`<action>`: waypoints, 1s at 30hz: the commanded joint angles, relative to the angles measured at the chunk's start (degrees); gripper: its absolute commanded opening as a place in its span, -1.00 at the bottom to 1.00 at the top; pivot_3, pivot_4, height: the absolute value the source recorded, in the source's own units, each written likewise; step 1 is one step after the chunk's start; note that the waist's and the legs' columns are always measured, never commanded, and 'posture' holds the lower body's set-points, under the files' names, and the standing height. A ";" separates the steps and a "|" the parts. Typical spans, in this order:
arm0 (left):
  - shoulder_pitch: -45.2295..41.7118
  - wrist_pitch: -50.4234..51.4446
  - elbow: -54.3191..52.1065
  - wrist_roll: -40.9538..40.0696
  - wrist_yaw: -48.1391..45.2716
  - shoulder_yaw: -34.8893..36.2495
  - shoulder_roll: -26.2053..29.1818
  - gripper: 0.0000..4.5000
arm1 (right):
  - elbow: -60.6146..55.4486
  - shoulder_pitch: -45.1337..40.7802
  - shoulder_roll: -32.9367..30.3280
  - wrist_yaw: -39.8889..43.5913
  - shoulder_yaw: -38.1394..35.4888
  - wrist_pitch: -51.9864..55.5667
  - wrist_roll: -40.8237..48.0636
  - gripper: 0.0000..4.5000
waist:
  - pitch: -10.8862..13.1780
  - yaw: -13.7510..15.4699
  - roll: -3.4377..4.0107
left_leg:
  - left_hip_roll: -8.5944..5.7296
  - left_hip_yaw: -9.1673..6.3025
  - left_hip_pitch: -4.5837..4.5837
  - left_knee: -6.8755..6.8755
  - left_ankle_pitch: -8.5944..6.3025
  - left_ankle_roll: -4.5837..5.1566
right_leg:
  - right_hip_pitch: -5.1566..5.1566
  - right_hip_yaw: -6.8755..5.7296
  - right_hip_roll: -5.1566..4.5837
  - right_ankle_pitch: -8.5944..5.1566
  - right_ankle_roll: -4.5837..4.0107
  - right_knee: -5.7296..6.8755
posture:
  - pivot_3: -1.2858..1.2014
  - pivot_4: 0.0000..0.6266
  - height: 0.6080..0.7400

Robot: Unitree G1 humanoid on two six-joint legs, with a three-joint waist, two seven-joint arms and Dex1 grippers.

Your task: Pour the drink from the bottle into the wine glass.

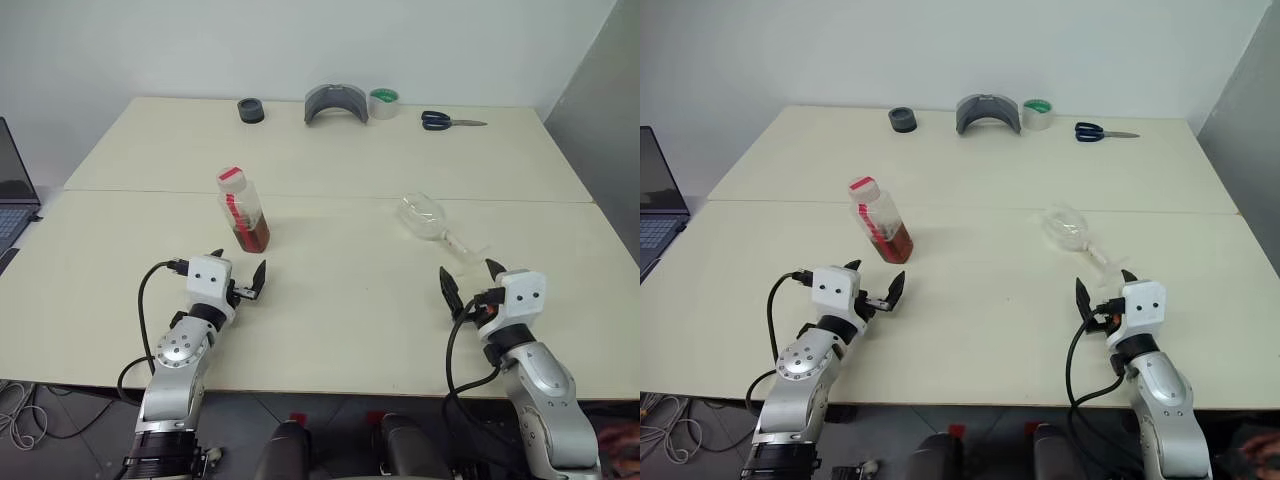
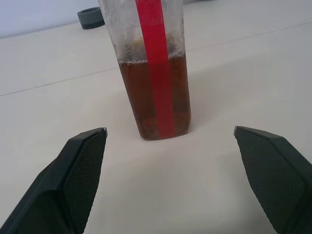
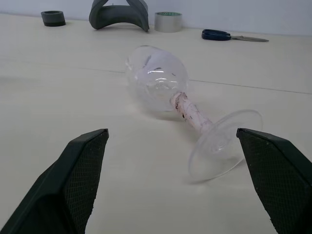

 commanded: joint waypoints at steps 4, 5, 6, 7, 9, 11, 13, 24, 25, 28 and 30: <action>-0.51 0.05 -2.58 -0.34 0.27 0.82 0.36 0.99 | -0.89 -0.68 -0.71 0.86 -0.51 -1.13 0.63 1.00 | 0.00 0.00 0.00 | 0.00 0.00 0.00 0.00 0.00 0.00 | 0.00 0.00 0.00 0.00 0.00 0.00 | 0.03 -0.52 1.00; -0.50 0.09 -2.56 -0.32 0.32 0.81 0.32 0.99 | -0.91 -0.65 -0.78 0.92 -0.52 -1.11 0.64 1.00 | 0.00 0.00 0.00 | 0.00 0.00 0.00 0.00 0.00 0.00 | 0.00 0.00 0.00 0.00 0.00 0.00 | 0.03 -0.52 1.00; -0.50 0.04 -2.52 -0.29 0.39 0.80 0.27 0.99 | -0.86 -0.69 -0.83 0.95 -0.53 -1.07 0.66 1.00 | 0.00 0.00 0.00 | 0.00 0.00 0.00 0.00 0.00 0.00 | 0.00 0.00 0.00 0.00 0.00 0.00 | 0.03 -0.52 1.00; -0.46 0.04 -2.54 -0.22 0.46 0.77 0.24 0.99 | -0.82 -0.72 -0.87 1.00 -0.51 -1.06 0.67 1.00 | 0.00 0.00 0.00 | 0.00 0.00 0.00 0.00 0.00 0.00 | 0.00 0.00 0.00 0.00 0.00 0.00 | 0.03 -0.52 1.00; -0.37 0.12 -2.64 -0.13 0.42 0.65 0.28 0.99 | -0.81 -0.63 -0.90 1.15 -0.42 -1.09 0.69 1.00 | 0.00 0.00 0.00 | 0.00 0.00 0.00 0.00 0.00 0.00 | 0.00 0.00 0.00 0.00 0.00 0.00 | 0.03 -0.52 1.00; -0.42 0.21 -2.66 -0.01 0.29 0.50 0.44 0.99 | -0.71 -0.63 -0.75 1.28 -0.40 -1.01 0.82 1.00 | 0.00 0.00 0.00 | 0.00 0.00 0.00 0.00 0.00 0.00 | 0.00 0.00 0.00 0.00 0.00 0.00 | 0.03 -0.52 1.00; -0.55 0.31 -2.65 0.31 0.24 0.33 0.67 0.99 | -0.52 -0.78 -0.44 1.26 -0.52 -0.57 1.22 1.00 | 0.00 0.00 0.00 | 0.00 0.00 0.00 0.00 0.00 0.00 | 0.00 0.00 0.00 0.00 0.00 0.00 | 0.03 -0.52 1.00; -0.89 0.96 -3.04 0.57 0.22 0.20 0.52 0.99 | 0.76 -2.30 -0.25 1.61 -0.06 -0.82 1.95 1.00 | 0.00 0.00 0.00 | 0.00 0.00 0.00 0.00 0.00 0.00 | 0.00 0.00 0.00 0.00 0.00 0.00 | 0.03 -0.52 1.00; -0.92 1.03 -3.10 0.59 0.24 0.14 0.47 0.99 | 0.68 -2.35 -0.26 1.68 -0.02 -0.70 2.02 1.00 | 0.00 0.00 0.00 | 0.00 0.00 0.00 0.00 0.00 0.00 | 0.00 0.00 0.00 0.00 0.00 0.00 | 0.03 -0.52 1.00; -1.04 1.20 -3.19 0.65 0.28 -0.12 0.30 0.99 | 0.58 -2.47 -0.37 1.67 0.09 -0.30 1.91 1.00 | 0.00 0.09 0.00 | 0.07 0.16 0.02 0.02 0.00 0.00 | -0.06 0.12 0.04 0.00 0.00 0.00 | 0.03 -0.52 1.00; -1.11 1.28 -3.25 0.64 0.28 -0.18 0.25 0.99 | 0.62 -2.56 -0.52 1.70 0.18 -0.21 1.69 1.00 | 0.00 0.08 -0.01 | 0.22 0.55 0.08 0.01 -0.01 0.01 | -0.20 0.73 0.15 0.03 0.03 0.04 | 0.03 -0.52 1.00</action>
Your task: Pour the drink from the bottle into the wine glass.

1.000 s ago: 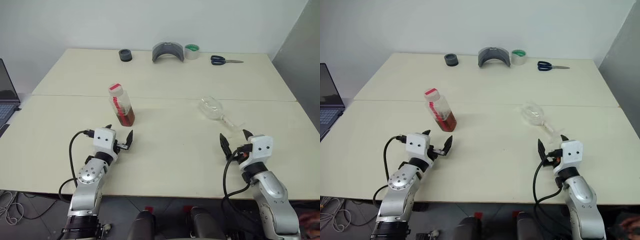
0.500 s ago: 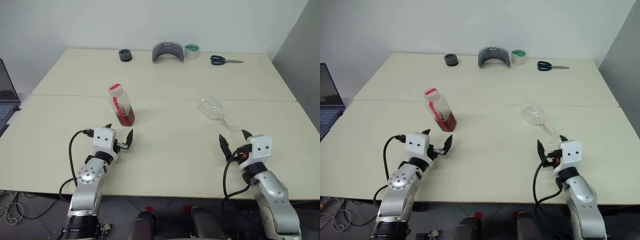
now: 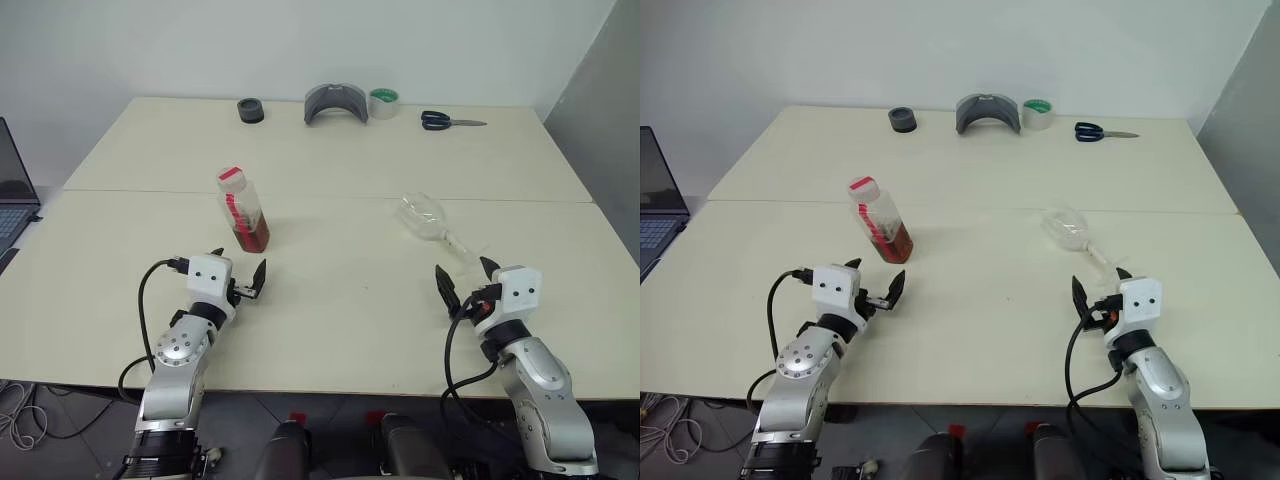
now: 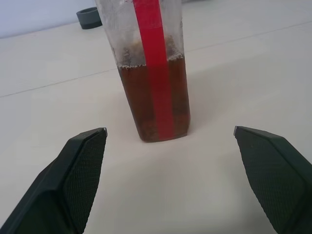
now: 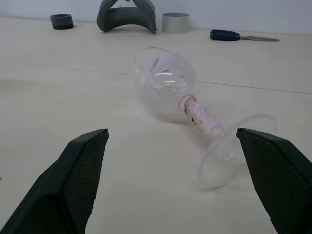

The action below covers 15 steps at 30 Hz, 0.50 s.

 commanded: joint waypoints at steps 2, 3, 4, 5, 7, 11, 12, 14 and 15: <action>-0.74 -0.09 -2.74 0.11 0.23 -0.02 0.17 0.99 | -1.05 -0.47 -0.37 0.30 0.17 -0.26 0.32 1.00 | 0.00 -0.18 0.00 | 0.01 0.24 0.10 -0.04 -0.01 0.02 | 0.01 0.30 0.05 0.04 0.08 0.00 | 0.03 -0.52 1.00; -0.74 -0.04 -2.82 0.09 0.25 -0.01 0.17 0.99 | -0.98 -0.46 -0.37 0.25 0.20 -0.29 0.22 1.00 | 0.00 -0.18 0.00 | -0.02 0.27 0.12 -0.04 -0.01 0.02 | 0.01 0.29 0.06 0.06 0.12 -0.01 | 0.03 -0.52 1.00; -0.72 0.02 -2.91 0.07 0.26 -0.01 0.18 0.99 | -0.93 -0.44 -0.35 0.20 0.23 -0.32 0.16 1.00 | 0.00 -0.18 0.00 | -0.04 0.30 0.14 -0.03 -0.01 0.02 | 0.01 0.28 0.05 0.07 0.13 -0.01 | 0.03 -0.52 1.00; -0.71 0.07 -2.99 0.05 0.25 0.00 0.19 0.99 | -0.92 -0.42 -0.33 0.14 0.25 -0.35 0.11 1.00 | 0.00 -0.17 0.00 | -0.06 0.31 0.14 -0.03 -0.01 0.02 | 0.01 0.28 0.04 0.07 0.14 -0.01 | 0.03 -0.52 1.00; -0.69 0.18 -3.13 0.13 0.26 0.01 0.28 0.99 | -0.97 -0.26 -0.24 0.01 0.37 -0.39 -0.03 1.00 | 0.00 -0.17 0.00 | -0.08 0.31 0.14 -0.02 -0.01 0.02 | 0.01 0.28 0.03 0.08 0.14 -0.02 | 0.03 -0.52 1.00; -0.65 0.52 -3.59 0.21 0.37 0.08 0.32 0.99 | -1.83 0.75 -1.09 1.48 0.64 -1.07 0.43 1.00 | 0.00 -0.16 0.00 | -0.08 0.31 0.14 -0.02 -0.01 0.02 | 0.01 0.28 0.03 0.08 0.14 -0.02 | 0.03 -0.52 1.00; -0.60 0.65 -3.81 0.19 0.47 0.14 0.28 0.99 | -2.50 1.09 -1.83 2.78 0.84 -1.50 0.89 1.00 | 0.00 -0.16 0.00 | -0.08 0.31 0.13 -0.02 -0.01 0.02 | 0.01 0.28 0.03 0.08 0.15 -0.02 | 0.03 -0.52 1.00; -0.48 0.80 -4.17 -0.01 0.65 0.44 0.19 0.99 | -4.39 1.46 -3.97 6.29 1.51 -1.69 2.29 1.00 | 0.00 -0.15 0.00 | -0.09 0.32 0.13 -0.02 -0.01 0.02 | 0.01 0.28 0.01 0.08 0.15 -0.02 | 0.03 -0.52 1.00; -0.29 1.11 -4.50 -0.63 0.42 0.73 0.12 0.99 | -6.03 1.48 -5.58 8.94 1.95 -0.54 4.16 1.00 | 0.00 -0.14 0.00 | -0.11 0.31 0.13 -0.01 -0.01 0.02 | 0.02 0.28 0.00 0.08 0.15 -0.03 | 0.03 -0.52 1.00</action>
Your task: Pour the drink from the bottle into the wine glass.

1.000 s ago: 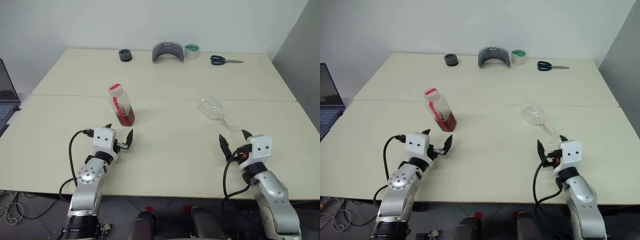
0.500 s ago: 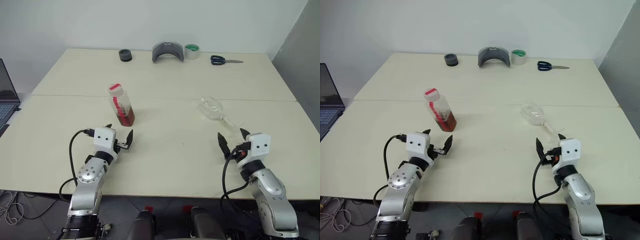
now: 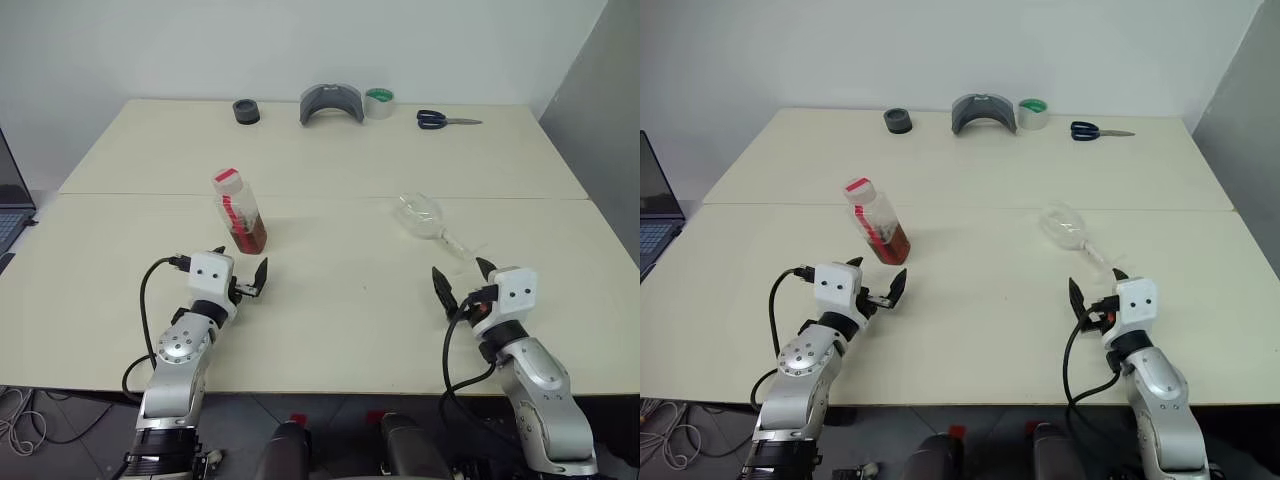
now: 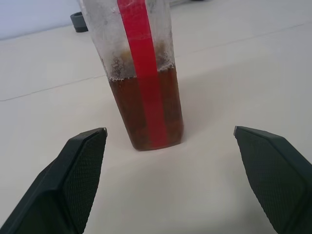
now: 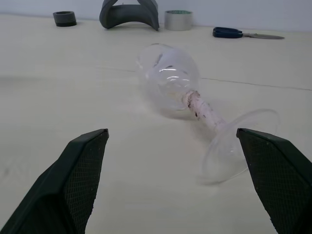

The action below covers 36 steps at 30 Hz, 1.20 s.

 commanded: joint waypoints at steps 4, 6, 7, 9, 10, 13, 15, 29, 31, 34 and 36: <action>0.35 0.45 -4.45 -3.01 1.16 3.19 -0.77 0.99 | -12.23 -2.82 -11.44 15.06 1.95 7.70 12.56 1.00 | 0.00 -0.12 -0.01 | 0.01 0.05 0.02 0.01 -0.01 0.01 | 0.01 0.00 0.01 0.01 0.02 0.00 | 0.03 -0.52 1.00; -0.11 0.56 -4.66 -3.90 1.56 3.99 -1.20 0.99 | -13.63 -5.22 -14.25 16.89 2.00 10.47 15.25 1.00 | 0.00 -0.13 -0.02 | 0.04 0.04 0.06 0.01 -0.01 0.02 | 0.05 -0.02 0.04 0.01 0.04 -0.03 | 0.03 -0.52 1.00; -0.53 0.85 -4.62 -4.06 1.91 4.24 -1.34 0.99 | -14.09 -6.51 -15.22 17.46 2.06 11.83 16.50 1.00 | -0.01 -0.07 -0.04 | 0.03 0.02 0.06 0.01 -0.01 0.02 | 0.06 -0.03 0.04 0.01 0.04 -0.03 | 0.03 -0.52 1.00; -1.47 1.84 -4.44 -4.59 2.43 4.60 -1.54 0.99 | -14.81 -8.67 -16.72 18.31 2.30 14.06 18.53 1.00 | -0.01 0.06 -0.05 | 0.02 -0.02 0.03 0.01 -0.01 0.02 | 0.08 -0.04 0.04 0.01 0.04 -0.08 | 0.03 -0.52 1.00; -2.04 2.36 -4.35 -4.97 2.59 4.74 -1.63 0.99 | -15.09 -9.56 -17.47 18.96 2.62 14.92 19.28 1.00 | -0.01 0.09 -0.05 | 0.00 -0.03 0.00 0.02 -0.01 0.02 | 0.08 -0.04 0.02 0.02 0.04 -0.10 | 0.03 -0.52 1.00; -3.97 4.44 -4.12 -6.91 1.83 4.77 -1.83 0.99 | -15.11 -11.80 -18.71 19.78 3.82 16.56 20.16 1.00 | -0.01 0.13 -0.05 | -0.02 -0.03 -0.07 0.04 0.00 0.03 | 0.08 -0.08 0.01 0.08 0.14 -0.23 | 0.03 -0.52 1.00; -5.01 5.32 -3.92 -7.60 1.60 4.86 -1.62 0.99 | -14.80 -13.12 -19.03 20.12 4.62 17.25 20.46 1.00 | -0.01 0.13 -0.06 | -0.02 -0.03 -0.11 0.04 0.00 0.04 | 0.08 -0.08 0.01 0.12 0.19 -0.34 | 0.03 -0.52 1.00; -11.46 9.09 -2.40 -6.90 1.04 3.54 0.33 0.99 | -11.66 -13.91 -18.57 22.41 6.91 14.12 18.30 1.00 | -0.01 0.12 -0.07 | -0.05 0.02 -0.11 0.05 0.01 0.04 | 0.07 -0.06 -0.01 0.14 0.23 -0.36 | 0.03 -0.52 1.00; -12.94 9.14 -1.16 -5.57 1.76 3.09 0.69 0.99 | -11.16 -14.74 -18.84 22.89 6.78 14.20 18.37 1.00 | -0.01 0.12 -0.07 | -0.05 0.02 -0.11 0.05 0.01 0.04 | 0.07 -0.05 -0.01 0.14 0.23 -0.36 | 0.03 -0.52 1.00; -15.41 9.00 0.97 -5.02 2.34 3.10 0.42 0.99 | -10.31 -16.43 -18.95 23.27 6.59 14.59 18.52 1.00 | -0.01 0.12 -0.08 | -0.06 0.02 -0.11 0.05 0.01 0.05 | 0.06 -0.06 -0.01 0.15 0.24 -0.36 | 0.03 -0.52 1.00; -16.42 9.10 1.83 -5.13 2.50 3.26 0.09 0.99 | -10.14 -17.04 -18.88 23.29 6.66 14.86 18.65 1.00 | 0.00 0.13 -0.08 | -0.06 0.01 -0.12 0.05 0.01 0.05 | 0.07 -0.07 -0.01 0.15 0.25 -0.37 | 0.03 -0.52 1.00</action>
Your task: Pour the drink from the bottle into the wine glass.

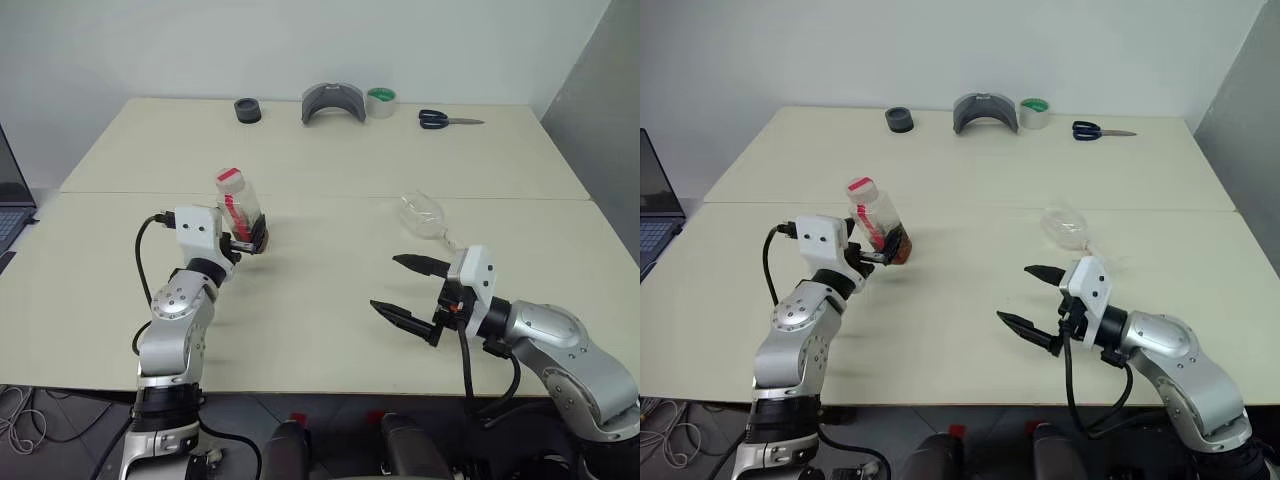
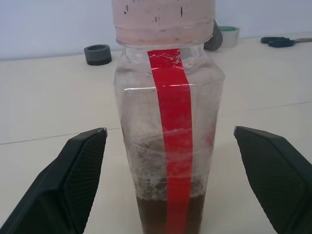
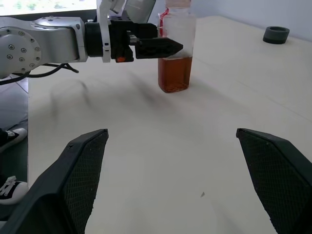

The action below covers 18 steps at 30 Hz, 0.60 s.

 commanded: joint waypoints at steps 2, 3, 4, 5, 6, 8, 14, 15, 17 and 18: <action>-3.24 -0.21 1.13 -0.25 0.69 0.29 -0.33 0.99 | -0.62 -1.71 -0.10 0.62 -0.54 -0.11 0.86 1.00 | 0.00 0.01 0.00 | -0.02 0.00 -0.01 0.00 0.00 0.00 | 0.00 0.01 -0.01 0.00 0.00 -0.01 | 0.03 -0.52 1.00; -4.03 0.23 1.71 -0.55 0.97 0.52 -0.54 0.99 | -0.62 -1.95 -0.05 0.63 -0.41 0.03 0.92 1.00 | 0.00 0.02 0.00 | -0.02 0.01 -0.02 0.00 0.00 0.00 | 0.00 0.01 -0.03 0.00 0.00 -0.02 | 0.03 -0.52 1.00; -4.51 0.50 2.08 -0.71 1.15 0.69 -0.66 0.99 | -0.63 -2.07 -0.02 0.65 -0.34 0.12 0.96 1.00 | 0.00 0.03 -0.01 | -0.04 0.00 -0.03 0.01 0.00 0.00 | 0.00 0.00 -0.05 0.00 0.00 -0.02 | 0.03 -0.52 1.00; -5.18 0.50 2.66 -0.44 1.13 0.58 -0.45 0.99 | -0.63 -2.24 0.02 0.67 -0.25 0.23 1.01 1.00 | 0.00 0.03 -0.01 | -0.05 0.00 -0.03 0.01 0.00 0.00 | 0.00 0.00 -0.06 0.01 0.01 -0.02 | 0.03 -0.52 1.00; -5.59 0.40 3.06 -0.17 1.07 0.45 -0.25 0.99 | -0.63 -2.34 0.04 0.69 -0.20 0.31 1.04 1.00 | 0.00 0.01 0.00 | -0.05 0.00 -0.02 0.02 0.00 0.00 | 0.00 0.01 -0.06 0.01 0.01 -0.02 | 0.03 -0.52 1.00; -6.48 0.40 3.99 0.09 1.10 0.53 0.13 0.99 | -0.53 -2.55 0.11 0.75 -0.08 0.34 1.00 1.00 | 0.00 -0.02 0.00 | -0.05 0.01 -0.02 0.02 0.00 0.00 | 0.00 0.01 -0.06 0.01 0.02 -0.01 | 0.03 -0.52 1.00; -7.43 -0.56 5.54 -0.08 0.31 0.53 0.52 0.99 | -0.19 -2.98 0.17 1.03 0.17 0.31 0.69 1.00 | 0.00 0.00 -0.01 | -0.05 0.00 -0.03 0.02 0.01 -0.01 | -0.01 0.01 -0.06 0.02 0.02 -0.01 | 0.03 -0.52 1.00; -7.49 -0.64 5.68 -0.06 0.25 0.53 0.50 0.99 | -0.11 -2.99 0.14 1.11 0.22 0.27 0.60 1.00 | 0.00 0.00 -0.01 | -0.05 0.00 -0.03 0.02 0.01 -0.01 | -0.01 0.00 -0.06 0.02 0.02 -0.01 | 0.03 -0.52 1.00; -7.51 -0.68 5.72 0.01 0.26 0.44 0.38 0.99 | -0.06 -2.83 0.03 1.32 0.20 0.10 0.49 1.00 | 0.00 0.00 -0.01 | -0.05 0.00 -0.03 0.02 0.01 -0.01 | -0.01 0.01 -0.06 0.02 0.02 -0.01 | 0.03 -0.52 1.00; -7.55 -0.75 5.76 0.14 0.30 0.35 0.37 0.99 | -0.04 -2.78 0.00 1.39 0.20 0.05 0.45 1.00 | 0.00 0.00 -0.01 | -0.05 0.00 -0.03 0.02 0.01 -0.01 | -0.01 0.00 -0.06 0.02 0.02 -0.01 | 0.03 -0.52 1.00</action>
